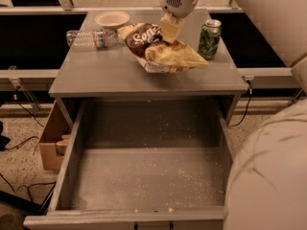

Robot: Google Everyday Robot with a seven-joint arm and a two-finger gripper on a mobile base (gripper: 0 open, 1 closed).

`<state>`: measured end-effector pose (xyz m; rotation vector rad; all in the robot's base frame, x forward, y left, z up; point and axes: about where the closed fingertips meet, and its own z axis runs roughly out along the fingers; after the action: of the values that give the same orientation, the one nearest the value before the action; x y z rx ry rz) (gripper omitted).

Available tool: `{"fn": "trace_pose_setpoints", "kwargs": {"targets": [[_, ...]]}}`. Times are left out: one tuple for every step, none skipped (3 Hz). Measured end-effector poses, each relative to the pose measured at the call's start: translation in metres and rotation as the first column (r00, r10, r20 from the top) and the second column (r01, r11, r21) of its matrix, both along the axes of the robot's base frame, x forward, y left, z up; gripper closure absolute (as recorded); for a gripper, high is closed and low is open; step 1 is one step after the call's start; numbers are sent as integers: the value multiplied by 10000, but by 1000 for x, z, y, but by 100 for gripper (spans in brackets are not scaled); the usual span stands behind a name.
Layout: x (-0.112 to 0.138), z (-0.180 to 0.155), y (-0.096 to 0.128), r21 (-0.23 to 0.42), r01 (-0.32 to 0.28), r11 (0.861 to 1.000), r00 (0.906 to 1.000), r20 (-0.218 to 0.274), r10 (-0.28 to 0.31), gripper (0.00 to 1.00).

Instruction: Pick brown chip bag from top drawer and place on counter

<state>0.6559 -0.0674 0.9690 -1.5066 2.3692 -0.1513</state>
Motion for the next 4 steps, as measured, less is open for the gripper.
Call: {"fn": "trace_pose_setpoints", "kwargs": {"targets": [[3,-1,2,46,-18,10000,10000,87,18,36],[6,-2,4,85,-37,10000,9999,162,35,11],[8,-2,5,114,-33,9999,9998,216,30,0],[8,-2,5,114,-29,9999,9998,218,27,0]]}}
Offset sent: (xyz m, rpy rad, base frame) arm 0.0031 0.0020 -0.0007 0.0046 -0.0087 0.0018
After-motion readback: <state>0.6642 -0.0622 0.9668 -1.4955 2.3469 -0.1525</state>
